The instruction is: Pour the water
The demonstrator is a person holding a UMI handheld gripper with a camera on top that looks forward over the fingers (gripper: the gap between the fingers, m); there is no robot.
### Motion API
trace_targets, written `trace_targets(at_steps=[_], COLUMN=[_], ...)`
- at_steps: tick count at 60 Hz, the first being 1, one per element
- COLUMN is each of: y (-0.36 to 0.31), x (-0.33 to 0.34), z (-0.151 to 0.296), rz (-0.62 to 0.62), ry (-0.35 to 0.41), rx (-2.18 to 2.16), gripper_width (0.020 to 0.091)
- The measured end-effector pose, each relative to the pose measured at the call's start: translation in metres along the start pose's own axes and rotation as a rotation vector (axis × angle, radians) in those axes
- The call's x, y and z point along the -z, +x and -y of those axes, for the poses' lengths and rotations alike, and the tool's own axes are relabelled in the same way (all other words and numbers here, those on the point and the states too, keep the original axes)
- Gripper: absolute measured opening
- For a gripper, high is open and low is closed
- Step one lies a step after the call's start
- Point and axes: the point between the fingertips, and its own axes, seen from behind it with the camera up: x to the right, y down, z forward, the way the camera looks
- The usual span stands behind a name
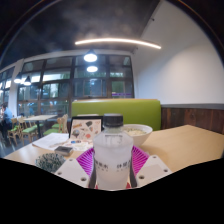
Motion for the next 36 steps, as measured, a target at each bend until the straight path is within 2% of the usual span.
trace_targets(at_steps=[4,5,9,11,12,16,19,21,22,23,24,25,36], y=[0.001,-0.003,-0.002,0.003,-0.001,0.000,-0.002,0.000,0.000,0.001,0.001,0.002,0.006], x=[0.014,-0.005,-0.004,0.013,-0.003,0.004,-0.003,-0.003,0.000,0.001,0.002,0.003,0.027], z=[0.006,0.002,0.002,0.008,0.003,0.005,0.003,0.000,-0.002,-0.003,-0.003,-0.001,0.018], rz=[0.004,0.007,-0.003,-0.005,0.000,0.005,0.010,0.007,0.009,0.010,0.009,0.007,-0.020], ry=[0.011,0.013,0.006,0.004,0.004,-0.002,-0.003,-0.026,-0.037,-0.048,-0.053,-0.055,-0.040], rx=[0.036,0.039,0.046,0.045,0.044,0.042,0.043,0.048,0.048,0.050,0.051,0.054,0.094], gripper_width=[0.0473,0.0473,0.0484,0.0502,0.0511,0.0564,0.0626,0.0706,0.0714,0.0794,0.0833,0.0843,0.0840])
